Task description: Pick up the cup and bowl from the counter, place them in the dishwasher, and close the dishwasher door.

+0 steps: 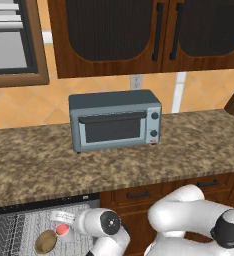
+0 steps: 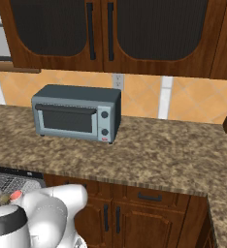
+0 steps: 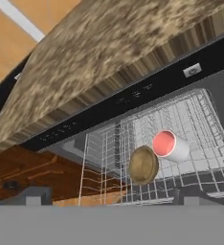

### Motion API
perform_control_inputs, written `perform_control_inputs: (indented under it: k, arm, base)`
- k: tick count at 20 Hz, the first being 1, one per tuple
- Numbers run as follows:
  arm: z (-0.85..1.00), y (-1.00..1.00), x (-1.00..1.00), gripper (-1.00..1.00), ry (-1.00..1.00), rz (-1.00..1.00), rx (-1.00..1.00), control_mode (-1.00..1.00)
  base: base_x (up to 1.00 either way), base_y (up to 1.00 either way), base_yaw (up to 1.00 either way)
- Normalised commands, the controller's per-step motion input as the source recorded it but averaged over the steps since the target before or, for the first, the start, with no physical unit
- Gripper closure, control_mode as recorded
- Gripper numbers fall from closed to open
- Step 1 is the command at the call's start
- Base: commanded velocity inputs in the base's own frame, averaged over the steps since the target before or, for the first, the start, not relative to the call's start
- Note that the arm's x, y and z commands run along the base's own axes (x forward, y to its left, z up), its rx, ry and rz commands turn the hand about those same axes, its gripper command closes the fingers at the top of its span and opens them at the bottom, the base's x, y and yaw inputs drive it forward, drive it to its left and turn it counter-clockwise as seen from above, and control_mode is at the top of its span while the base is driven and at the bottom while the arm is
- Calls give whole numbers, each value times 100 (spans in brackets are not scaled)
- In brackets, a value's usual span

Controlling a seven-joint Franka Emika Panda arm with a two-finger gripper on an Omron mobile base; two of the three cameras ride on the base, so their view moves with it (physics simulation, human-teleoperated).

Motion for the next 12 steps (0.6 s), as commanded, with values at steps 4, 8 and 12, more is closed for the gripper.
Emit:
perform_control_inputs:
  k: [4,8,12]
  arm:
    - [42,0,-26,-100,41,0,-7,-100]
    - [36,0,-39,-100,46,0,-11,-100]
    - [27,0,-48,-100,41,1,-13,-100]
  base:
    - [0,0,0]
    - [0,0,0]
    - [0,0,0]
